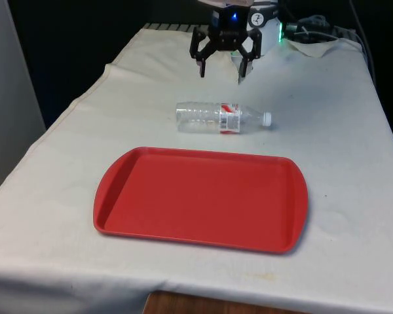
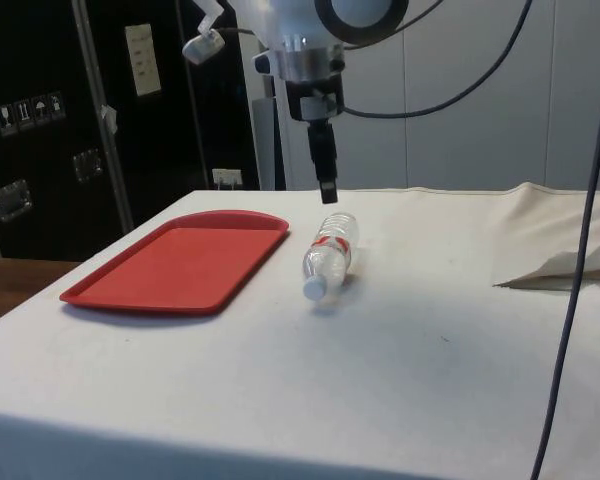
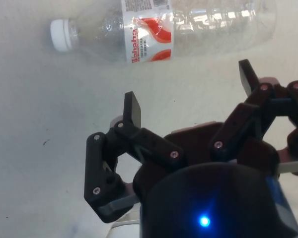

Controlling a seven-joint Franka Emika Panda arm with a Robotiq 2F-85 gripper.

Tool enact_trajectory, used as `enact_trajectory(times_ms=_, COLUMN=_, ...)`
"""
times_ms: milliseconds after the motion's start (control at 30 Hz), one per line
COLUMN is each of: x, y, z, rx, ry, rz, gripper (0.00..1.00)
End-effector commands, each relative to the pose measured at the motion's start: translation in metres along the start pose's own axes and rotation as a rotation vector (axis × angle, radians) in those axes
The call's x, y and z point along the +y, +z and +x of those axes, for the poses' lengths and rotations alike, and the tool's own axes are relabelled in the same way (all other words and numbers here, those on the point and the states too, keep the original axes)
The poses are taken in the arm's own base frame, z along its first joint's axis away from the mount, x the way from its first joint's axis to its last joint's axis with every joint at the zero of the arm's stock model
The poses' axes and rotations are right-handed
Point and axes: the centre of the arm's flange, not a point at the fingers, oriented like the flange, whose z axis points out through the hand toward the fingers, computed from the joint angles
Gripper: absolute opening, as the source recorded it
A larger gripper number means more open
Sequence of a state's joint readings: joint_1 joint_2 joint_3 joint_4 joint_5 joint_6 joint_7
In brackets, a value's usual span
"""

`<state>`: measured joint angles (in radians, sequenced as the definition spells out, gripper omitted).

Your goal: Place the bottle upright on the tray.

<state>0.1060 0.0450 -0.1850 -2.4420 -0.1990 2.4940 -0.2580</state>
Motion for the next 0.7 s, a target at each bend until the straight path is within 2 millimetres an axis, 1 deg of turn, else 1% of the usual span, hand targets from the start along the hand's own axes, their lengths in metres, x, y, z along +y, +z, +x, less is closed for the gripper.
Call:
enact_trajectory(times_ms=0, x=-0.0001, y=0.0022, z=0.0002, rx=0.002, ry=-0.018, rz=-0.007, gripper=1.00)
enact_trajectory(times_ms=133, x=0.0000, y=0.0037, z=0.0002, rx=-0.008, ry=-0.051, rz=-0.011, gripper=1.00)
enact_trajectory(times_ms=667, x=0.0022, y=0.0034, z=0.0043, rx=-0.007, ry=-0.080, rz=-0.002, gripper=1.00)
